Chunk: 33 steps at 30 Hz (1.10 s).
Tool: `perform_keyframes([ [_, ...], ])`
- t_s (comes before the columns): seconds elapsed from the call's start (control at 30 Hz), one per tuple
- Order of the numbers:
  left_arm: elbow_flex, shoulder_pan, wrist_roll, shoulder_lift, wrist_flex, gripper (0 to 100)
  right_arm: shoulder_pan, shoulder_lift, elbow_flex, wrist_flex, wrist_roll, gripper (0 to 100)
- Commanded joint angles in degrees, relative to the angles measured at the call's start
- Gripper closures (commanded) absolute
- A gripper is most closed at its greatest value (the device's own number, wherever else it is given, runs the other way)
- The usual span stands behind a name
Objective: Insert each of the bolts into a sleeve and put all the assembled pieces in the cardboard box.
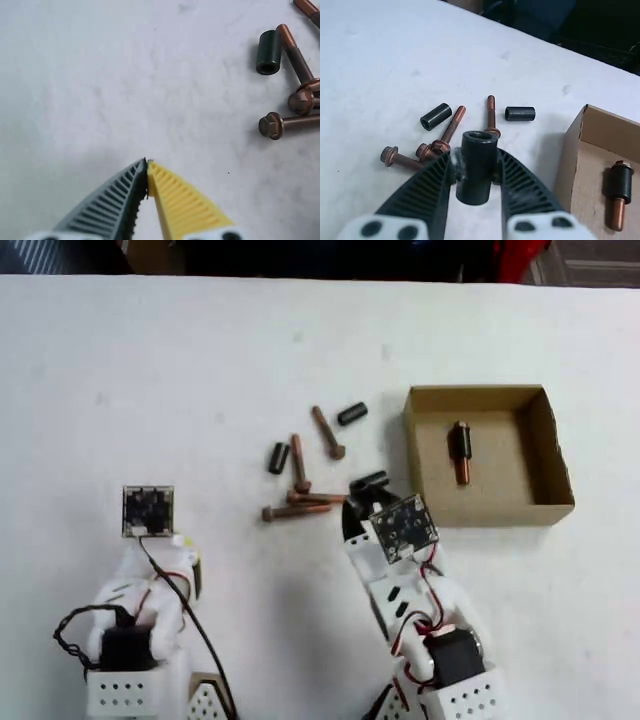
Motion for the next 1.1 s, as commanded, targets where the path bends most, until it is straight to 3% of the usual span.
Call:
perform_keyframes([
  [0.0,-5.0,-0.1,-6.3,-0.5,2.7,98,-0.2,-0.7,0.7,-2.2,-2.0,98.2],
  [0.3,-15.6,-0.1,-8.0,1.5,8.4,98,-0.3,-1.0,4.6,-3.3,-1.9,98.2],
  [0.57,-31.5,0.4,-7.9,26.5,7.8,98,1.9,-0.9,6.6,-6.7,-2.2,98.2],
  [0.87,-40.8,15.3,-8.4,48.6,7.6,97,2.5,-1.0,6.6,-6.7,-2.2,98.2],
  [1.07,-44.8,21.7,-21.5,60.5,2.2,97,2.8,-1.0,6.6,-6.4,-2.2,98.2],
])
